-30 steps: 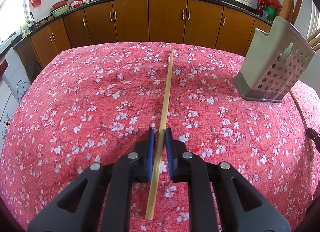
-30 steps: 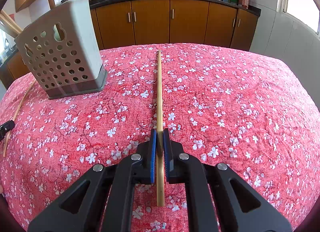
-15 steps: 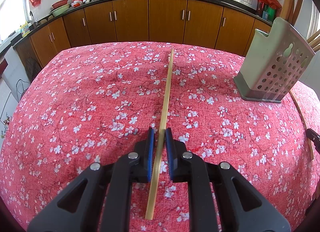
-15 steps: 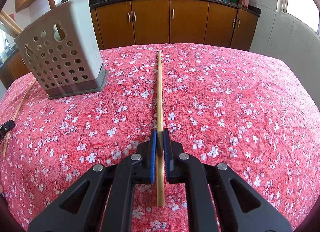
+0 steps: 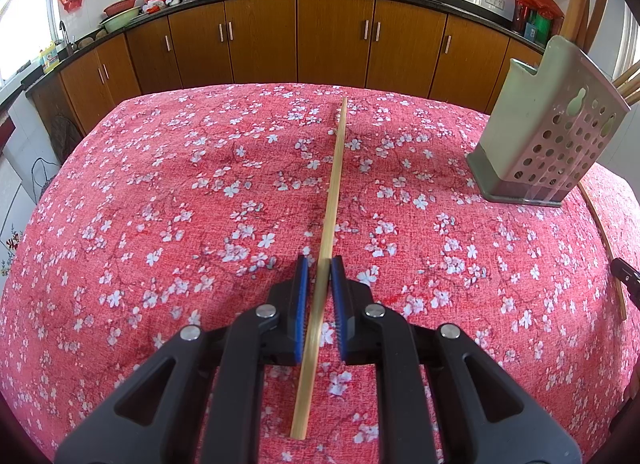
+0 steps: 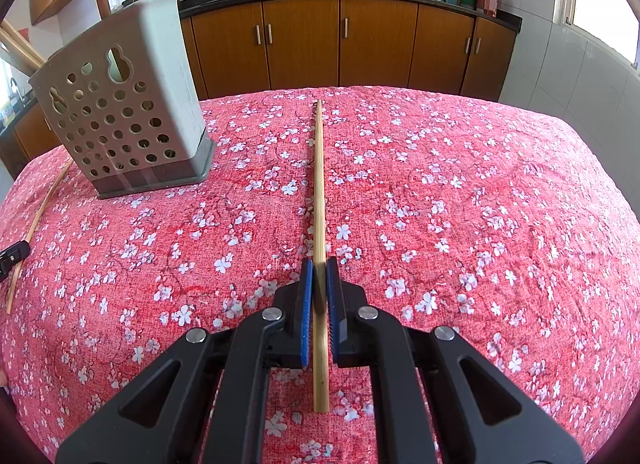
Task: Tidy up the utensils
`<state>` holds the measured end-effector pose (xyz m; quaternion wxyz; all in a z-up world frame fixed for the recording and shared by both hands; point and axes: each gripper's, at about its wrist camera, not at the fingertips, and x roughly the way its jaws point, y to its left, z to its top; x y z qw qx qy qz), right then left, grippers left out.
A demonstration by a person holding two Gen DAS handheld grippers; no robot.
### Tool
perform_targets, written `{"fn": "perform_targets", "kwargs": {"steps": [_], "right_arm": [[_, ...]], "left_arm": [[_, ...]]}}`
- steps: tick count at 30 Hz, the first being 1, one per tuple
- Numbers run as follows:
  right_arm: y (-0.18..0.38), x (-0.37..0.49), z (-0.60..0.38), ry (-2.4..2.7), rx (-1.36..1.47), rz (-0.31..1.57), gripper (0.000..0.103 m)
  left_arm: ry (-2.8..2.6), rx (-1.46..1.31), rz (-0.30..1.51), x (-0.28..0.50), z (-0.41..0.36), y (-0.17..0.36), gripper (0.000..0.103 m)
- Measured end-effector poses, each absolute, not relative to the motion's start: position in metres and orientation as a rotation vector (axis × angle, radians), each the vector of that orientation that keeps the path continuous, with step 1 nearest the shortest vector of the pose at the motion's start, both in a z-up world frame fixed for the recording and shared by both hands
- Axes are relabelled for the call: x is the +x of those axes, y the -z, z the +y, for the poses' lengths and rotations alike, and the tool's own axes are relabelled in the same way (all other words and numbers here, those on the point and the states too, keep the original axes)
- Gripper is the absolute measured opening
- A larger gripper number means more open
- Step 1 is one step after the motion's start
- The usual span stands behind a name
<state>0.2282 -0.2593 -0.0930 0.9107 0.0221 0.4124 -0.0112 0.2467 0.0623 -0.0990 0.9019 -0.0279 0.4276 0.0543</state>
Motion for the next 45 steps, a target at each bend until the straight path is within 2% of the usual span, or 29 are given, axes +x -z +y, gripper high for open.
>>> {"fn": "perform_targets", "kwargs": {"steps": [12,14,18,22,33,45], "right_arm": [[0.091,0.214,-0.266,-0.003,0.069,0.851,0.008],[0.091,0.212,-0.267,-0.008,0.070,0.850,0.008],[0.081,0.206,-0.271,-0.008,0.081,0.819,0.008],[0.049,0.193,-0.278,-0.009,0.099,0.718,0.008],[-0.036,0.167,-0.284,-0.038,0.158,0.457,0.008],[-0.055,0.168,-0.269,-0.088,0.158,0.424,0.008]], "left_arm": [[-0.089,-0.005,0.890,0.229,0.063,0.099,0.015],[-0.081,-0.006,0.885,0.224,0.062,0.099,0.010],[-0.066,0.015,0.879,0.218,0.059,0.096,0.009],[-0.049,0.025,0.805,0.206,0.052,0.071,0.008],[0.043,-0.095,0.510,0.176,0.040,-0.040,0.008],[0.073,-0.102,0.486,0.179,0.040,-0.058,0.008]]}}
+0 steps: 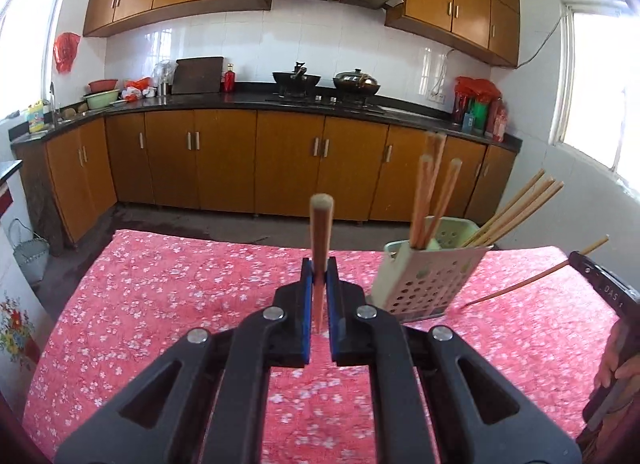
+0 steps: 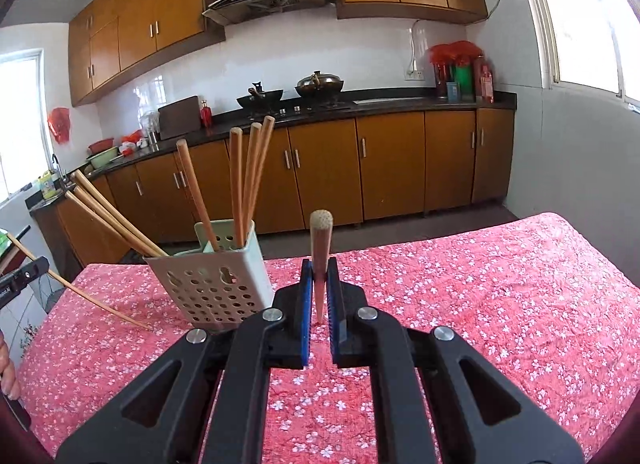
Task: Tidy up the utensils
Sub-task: 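Lift both held chopsticks and carry them over the grey holder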
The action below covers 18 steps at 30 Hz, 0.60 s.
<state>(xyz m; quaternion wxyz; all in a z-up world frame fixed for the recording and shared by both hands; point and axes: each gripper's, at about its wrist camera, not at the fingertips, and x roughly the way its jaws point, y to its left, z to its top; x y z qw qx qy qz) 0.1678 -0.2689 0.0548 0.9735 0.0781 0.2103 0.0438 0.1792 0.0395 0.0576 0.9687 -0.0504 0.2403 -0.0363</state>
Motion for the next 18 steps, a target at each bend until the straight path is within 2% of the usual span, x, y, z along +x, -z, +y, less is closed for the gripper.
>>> {"fn": "perform_targets", "kwargs": {"steps": [11,18], "right_arm": [[-0.150,0.131,-0.236,-0.294,0.150,0.194,0.008],[-0.172,0.144,-0.221,-0.266,0.131,0.075,0.008]], "left_arm": [[0.197,-0.118,0.318,0.158,0.003,-0.133,0.008],[0.174,-0.156,0.172,0.179,-0.022,-0.175,0.008]]}}
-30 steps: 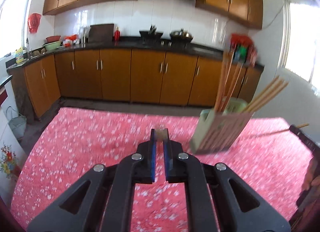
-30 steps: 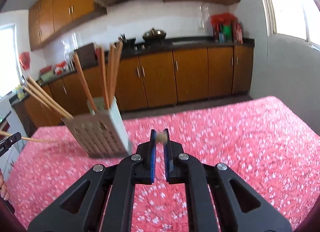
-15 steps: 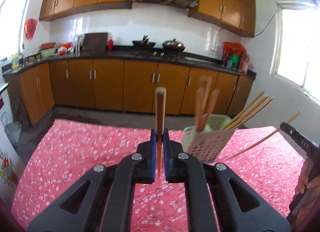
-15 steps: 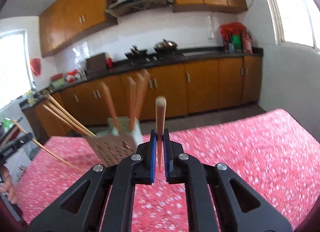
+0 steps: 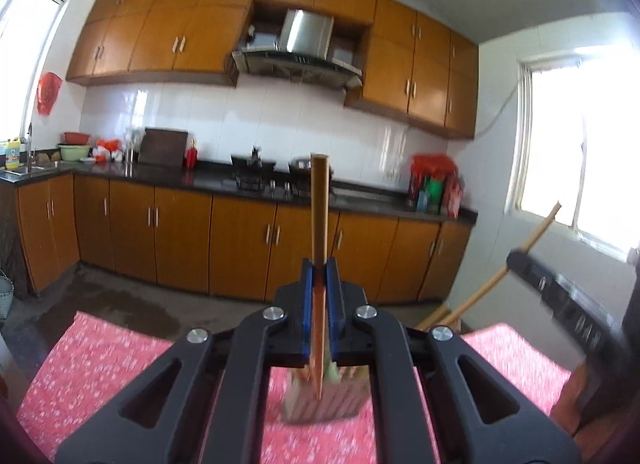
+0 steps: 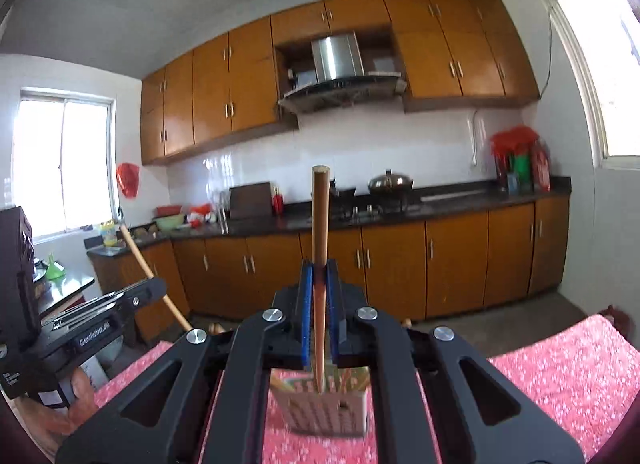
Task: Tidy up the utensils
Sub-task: 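Lift both held chopsticks and carry them over the grey holder, then lower the chopsticks into the grey holder and open both tools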
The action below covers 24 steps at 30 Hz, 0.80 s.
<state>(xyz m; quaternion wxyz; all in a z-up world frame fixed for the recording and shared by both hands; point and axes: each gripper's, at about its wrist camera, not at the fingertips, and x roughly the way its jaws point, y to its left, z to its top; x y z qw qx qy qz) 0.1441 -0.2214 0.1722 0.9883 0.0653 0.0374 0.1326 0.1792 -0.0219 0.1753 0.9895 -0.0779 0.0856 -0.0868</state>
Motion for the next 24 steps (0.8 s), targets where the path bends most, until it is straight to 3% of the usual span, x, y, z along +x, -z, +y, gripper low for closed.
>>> {"fn": "perform_targets", "kwargs": {"steps": [5,13,15,16,18,21,23,24], "right_arm": [[-0.157,0.176,-0.221,-0.237,0.136,0.120,0.008],[-0.129,0.203,-0.221,-0.224,0.144,0.217,0.008],[-0.128,0.202,-0.219,-0.225,0.150,0.219,0.013],[-0.128,0.201,-0.220,-0.228,0.156,0.219,0.026],[-0.132,0.196,-0.223,-0.222,0.165,0.197,0.037],[-0.141,0.183,-0.229,-0.212,0.166,0.163,0.039],[-0.146,0.170,-0.236,-0.196,0.163,0.139,0.049],[-0.147,0.164,-0.238,-0.186,0.159,0.130,0.061]], "left_arm": [[0.138,-0.174,0.108,0.204,-0.034,-0.184,0.008],[0.139,-0.181,0.215,0.247,-0.044,-0.142,0.008],[0.135,-0.187,0.232,0.250,-0.043,-0.137,0.018],[0.133,-0.192,0.234,0.249,-0.041,-0.136,0.021],[0.124,-0.199,0.227,0.246,-0.035,-0.138,0.034],[0.107,-0.211,0.207,0.236,-0.025,-0.146,0.049],[0.096,-0.215,0.202,0.226,-0.016,-0.150,0.061],[0.094,-0.215,0.198,0.216,-0.010,-0.151,0.070]]}}
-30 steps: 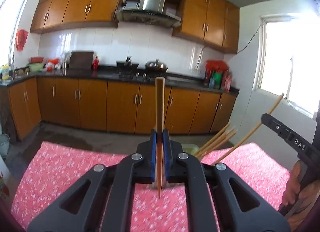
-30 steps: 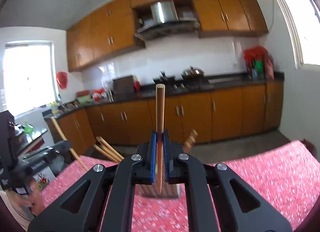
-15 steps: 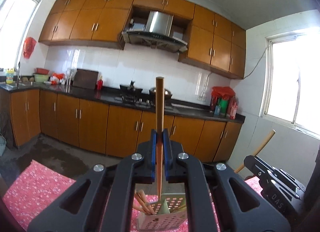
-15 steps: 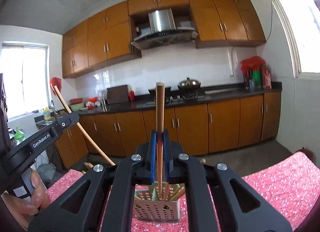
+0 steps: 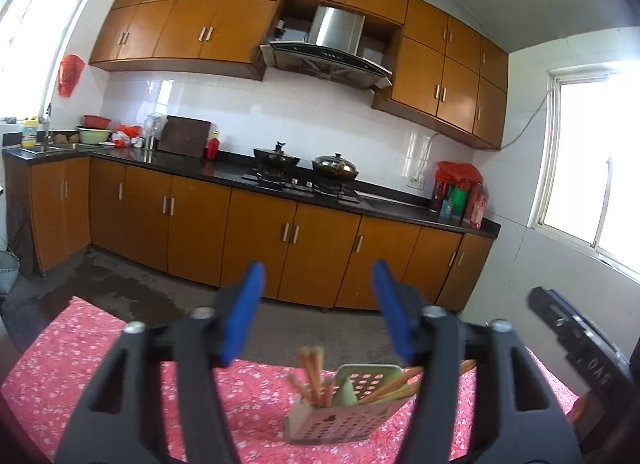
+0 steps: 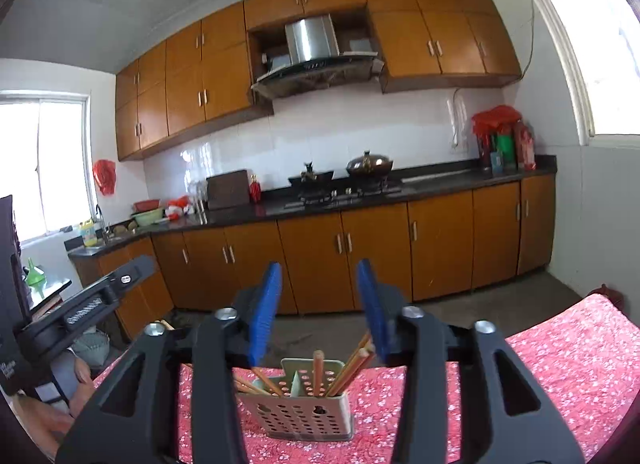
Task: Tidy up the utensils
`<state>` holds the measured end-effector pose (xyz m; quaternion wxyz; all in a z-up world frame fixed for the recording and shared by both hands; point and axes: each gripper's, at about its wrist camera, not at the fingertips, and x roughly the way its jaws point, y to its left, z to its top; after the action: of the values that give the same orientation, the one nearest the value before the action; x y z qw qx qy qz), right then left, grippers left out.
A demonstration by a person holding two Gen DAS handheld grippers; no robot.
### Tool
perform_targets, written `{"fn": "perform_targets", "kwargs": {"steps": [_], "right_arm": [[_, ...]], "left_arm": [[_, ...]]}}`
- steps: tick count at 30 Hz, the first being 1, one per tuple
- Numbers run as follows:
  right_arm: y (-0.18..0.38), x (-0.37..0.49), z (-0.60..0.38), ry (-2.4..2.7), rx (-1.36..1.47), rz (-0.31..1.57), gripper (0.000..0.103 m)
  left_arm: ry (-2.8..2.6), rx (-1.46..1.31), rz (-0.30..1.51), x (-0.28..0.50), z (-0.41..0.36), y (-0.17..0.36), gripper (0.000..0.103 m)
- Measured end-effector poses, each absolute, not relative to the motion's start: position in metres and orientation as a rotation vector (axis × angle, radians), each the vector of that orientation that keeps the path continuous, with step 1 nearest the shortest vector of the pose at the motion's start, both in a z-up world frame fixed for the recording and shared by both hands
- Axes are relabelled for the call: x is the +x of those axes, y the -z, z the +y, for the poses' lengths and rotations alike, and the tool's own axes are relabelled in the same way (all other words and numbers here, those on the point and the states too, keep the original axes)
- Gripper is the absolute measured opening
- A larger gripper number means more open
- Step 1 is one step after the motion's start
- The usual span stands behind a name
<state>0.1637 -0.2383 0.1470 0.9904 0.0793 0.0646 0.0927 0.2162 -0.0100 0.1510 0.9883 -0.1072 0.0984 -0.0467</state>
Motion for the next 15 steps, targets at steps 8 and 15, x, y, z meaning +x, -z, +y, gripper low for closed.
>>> {"fn": "perform_targets", "kwargs": {"steps": [8,15], "right_arm": [[-0.122,0.105,-0.234,-0.074,0.043,0.096,0.101],[-0.075,0.078,-0.222,-0.045,0.040,0.224,0.101]], "left_arm": [[0.024,-0.087,0.207,0.139,0.016,-0.124,0.099],[-0.078,-0.016,0.264,0.080,0.018,-0.070,0.099]]}}
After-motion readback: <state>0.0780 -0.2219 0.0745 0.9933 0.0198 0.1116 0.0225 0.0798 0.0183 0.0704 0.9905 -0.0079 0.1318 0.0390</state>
